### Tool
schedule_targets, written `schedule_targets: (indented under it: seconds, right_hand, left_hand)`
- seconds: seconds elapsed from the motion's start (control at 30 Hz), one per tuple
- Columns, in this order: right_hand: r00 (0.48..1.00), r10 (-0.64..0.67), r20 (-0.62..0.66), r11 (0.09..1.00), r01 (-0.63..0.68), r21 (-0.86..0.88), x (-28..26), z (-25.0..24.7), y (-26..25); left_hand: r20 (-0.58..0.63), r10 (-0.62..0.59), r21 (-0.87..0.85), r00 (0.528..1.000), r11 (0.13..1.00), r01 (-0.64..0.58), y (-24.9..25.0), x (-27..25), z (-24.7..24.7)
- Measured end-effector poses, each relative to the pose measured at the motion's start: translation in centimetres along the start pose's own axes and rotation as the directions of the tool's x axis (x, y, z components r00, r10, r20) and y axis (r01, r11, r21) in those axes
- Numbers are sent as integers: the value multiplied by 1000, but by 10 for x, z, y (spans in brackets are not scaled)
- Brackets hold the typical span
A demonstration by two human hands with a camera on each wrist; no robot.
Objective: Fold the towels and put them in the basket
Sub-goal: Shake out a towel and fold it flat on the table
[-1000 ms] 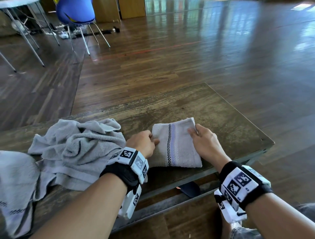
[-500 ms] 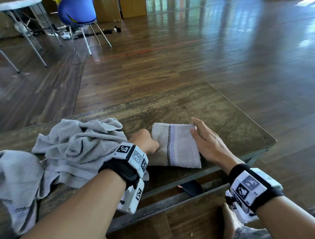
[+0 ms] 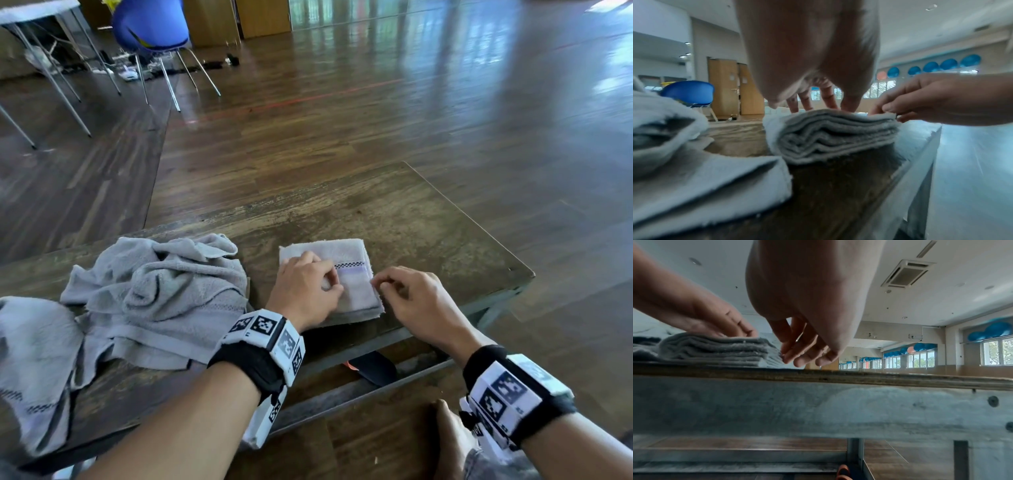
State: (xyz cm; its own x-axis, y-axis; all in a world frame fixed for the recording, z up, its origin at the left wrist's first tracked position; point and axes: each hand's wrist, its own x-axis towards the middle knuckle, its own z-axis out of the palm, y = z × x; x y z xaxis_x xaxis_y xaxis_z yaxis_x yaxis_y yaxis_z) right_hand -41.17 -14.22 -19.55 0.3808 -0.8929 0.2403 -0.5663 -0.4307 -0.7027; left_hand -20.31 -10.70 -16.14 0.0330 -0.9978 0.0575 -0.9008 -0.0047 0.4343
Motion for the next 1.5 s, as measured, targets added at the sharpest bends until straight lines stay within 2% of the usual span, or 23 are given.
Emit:
schedule_targets:
  seconds: [0.17, 0.3, 0.37, 0.43, 0.6, 0.73, 0.87, 1.0, 1.07, 1.1, 1.17, 1.2, 1.27, 1.33, 1.4, 1.43, 1.5]
  right_hand:
    - [991, -115, -68, 991, 110, -69, -10, -2, 1]
    - [991, -127, -28, 989, 125, -82, -14, 0, 1]
    - [994, -111, -9, 991, 109, -82, -16, 1, 1]
    - [996, -89, -1, 993, 88, -76, -16, 1, 2]
    - [997, -67, 26, 996, 69, -65, -15, 1, 1]
    - [999, -38, -13, 998, 37, -40, -11, 1, 1]
    - [996, 30, -89, 997, -24, 70, -4, 4, -2]
    - [1000, 5, -18, 1000, -4, 20, -1, 14, -8]
    - [999, 24, -28, 1000, -24, 6, 2, 16, -9]
    - [999, 32, -38, 999, -32, -5, 4, 16, -9]
    - [997, 77, -19, 996, -77, -39, 9, 13, -12]
    - [993, 114, 17, 991, -112, -67, 12, 11, -14]
    - [981, 181, 73, 971, -166, -171, 18, 9, -20]
    - [991, 130, 16, 946, -119, -302, 22, 10, -28]
    - [1000, -17, -25, 939, 7, -344, 25, 17, -40]
    - [998, -60, 8, 944, 59, -325, 26, 23, -45]
    - [988, -64, 143, 954, 103, -283, 24, 39, -48]
  left_hand:
    - [22, 119, -67, 993, 991, -117, 14, -11, 13]
    - [38, 97, -118, 995, 989, -92, 21, -11, 16]
    - [56, 69, -142, 996, 988, -60, 24, -10, 16]
    - [13, 48, -206, 999, 977, -44, 26, -9, 15]
    - [-72, 74, -352, 995, 931, -95, 32, -9, 16]
    - [-71, 93, -388, 993, 915, -113, 30, -11, 24]
    - [-24, 104, -405, 994, 908, -105, 22, -11, 33]
    - [20, 134, -340, 991, 933, -119, 19, -6, 34]
    - [65, 117, -331, 991, 939, -89, 18, 1, 26]
    - [46, 107, -307, 993, 948, -88, 16, 5, 21]
    - [-59, 103, -138, 993, 984, -111, 7, 15, 15]
    - [-66, 91, -23, 994, 995, -92, 0, 18, 14]
    - [53, 4, 126, 999, 992, -10, -15, 18, 17]
    - [136, -29, 159, 990, 987, 7, -20, 13, 26]
    - [116, 11, 165, 993, 986, -30, -19, 6, 34]
    - [109, 27, 174, 994, 984, -46, -18, 4, 36]
    - [107, 34, 202, 994, 978, -55, -19, 1, 37]
